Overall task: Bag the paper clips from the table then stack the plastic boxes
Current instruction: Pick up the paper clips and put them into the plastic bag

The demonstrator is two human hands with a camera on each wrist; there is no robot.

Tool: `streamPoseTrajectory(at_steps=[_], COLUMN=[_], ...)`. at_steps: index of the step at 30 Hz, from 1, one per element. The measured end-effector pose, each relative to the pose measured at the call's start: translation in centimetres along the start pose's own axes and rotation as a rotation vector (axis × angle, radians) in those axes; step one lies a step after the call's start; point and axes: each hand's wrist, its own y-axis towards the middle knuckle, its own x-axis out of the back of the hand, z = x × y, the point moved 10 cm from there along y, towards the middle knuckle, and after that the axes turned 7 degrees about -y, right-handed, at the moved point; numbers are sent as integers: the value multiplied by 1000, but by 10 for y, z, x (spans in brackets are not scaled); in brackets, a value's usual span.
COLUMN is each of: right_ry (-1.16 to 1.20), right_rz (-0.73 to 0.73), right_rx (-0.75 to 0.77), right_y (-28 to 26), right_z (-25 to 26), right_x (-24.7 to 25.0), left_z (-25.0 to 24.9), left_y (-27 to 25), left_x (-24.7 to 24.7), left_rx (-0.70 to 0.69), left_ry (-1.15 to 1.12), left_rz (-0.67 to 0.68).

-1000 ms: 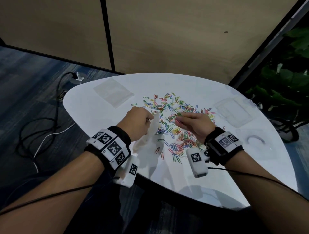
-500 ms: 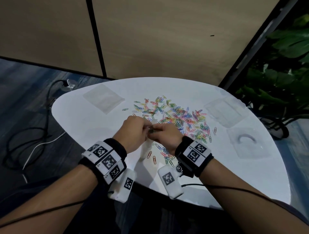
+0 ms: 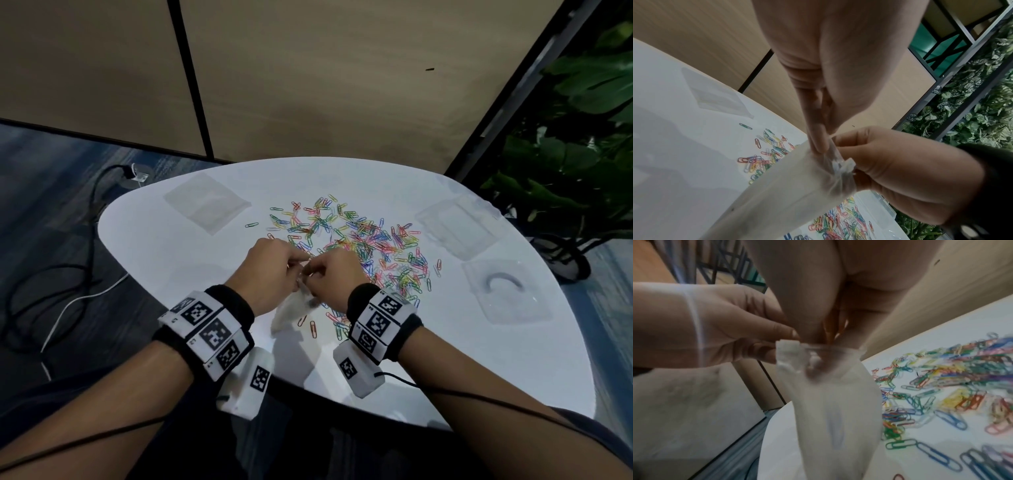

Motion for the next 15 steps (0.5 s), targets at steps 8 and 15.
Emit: streamPoseTrajectory(at_steps=[8, 15], right_ry=[-79, -168], right_rz=[68, 12], right_rx=[235, 223], right_y=[-2, -8], right_z=[17, -22], right_x=[1, 10], left_z=[3, 16], left_y=[-2, -2], left_x=[10, 33], left_rx=[32, 72], left_ry=[-17, 39], left_rz=[-24, -72])
